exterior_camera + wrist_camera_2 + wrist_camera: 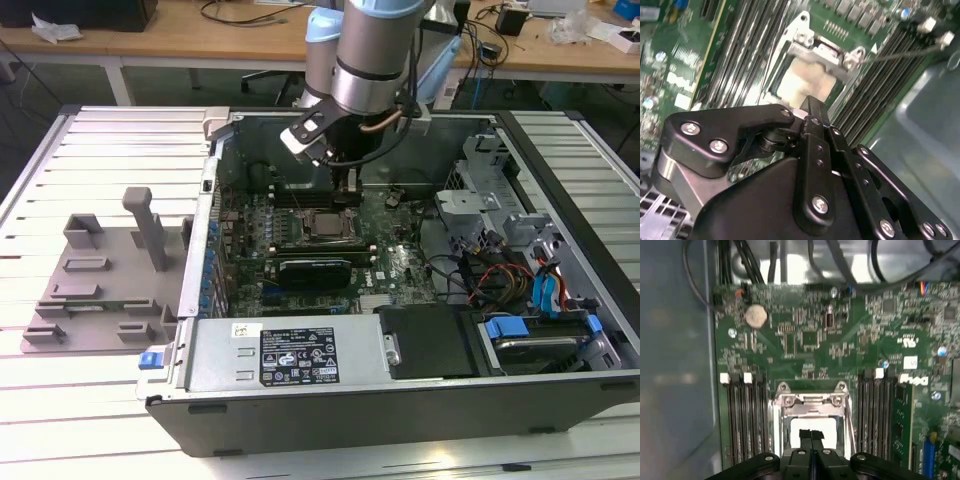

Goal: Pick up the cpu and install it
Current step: 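Close the cpu cover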

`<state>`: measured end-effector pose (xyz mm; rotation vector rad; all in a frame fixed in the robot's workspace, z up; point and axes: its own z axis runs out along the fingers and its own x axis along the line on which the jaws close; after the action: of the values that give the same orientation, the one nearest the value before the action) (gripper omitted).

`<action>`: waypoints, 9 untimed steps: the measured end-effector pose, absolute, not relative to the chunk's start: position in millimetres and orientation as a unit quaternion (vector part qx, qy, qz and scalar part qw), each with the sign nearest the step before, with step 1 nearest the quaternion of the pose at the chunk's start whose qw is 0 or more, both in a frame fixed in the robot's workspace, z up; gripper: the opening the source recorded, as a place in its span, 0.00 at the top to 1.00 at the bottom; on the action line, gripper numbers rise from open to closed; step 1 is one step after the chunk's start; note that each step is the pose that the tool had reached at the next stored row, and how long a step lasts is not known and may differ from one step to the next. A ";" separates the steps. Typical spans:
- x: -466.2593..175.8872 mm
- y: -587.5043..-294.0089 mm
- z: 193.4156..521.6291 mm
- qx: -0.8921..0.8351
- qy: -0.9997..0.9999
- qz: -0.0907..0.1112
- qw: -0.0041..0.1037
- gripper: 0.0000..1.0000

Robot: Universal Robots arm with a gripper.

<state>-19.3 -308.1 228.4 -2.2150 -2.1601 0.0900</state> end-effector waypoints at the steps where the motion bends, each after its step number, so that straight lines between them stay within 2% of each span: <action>1: -24.5 -308.0 225.3 -0.715 -0.698 0.029 0.023 0.89; 9: -42.8 -308.1 208.6 -0.715 -0.698 0.029 0.023 0.89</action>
<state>-42.8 -308.1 208.6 -2.2147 -2.1603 0.0899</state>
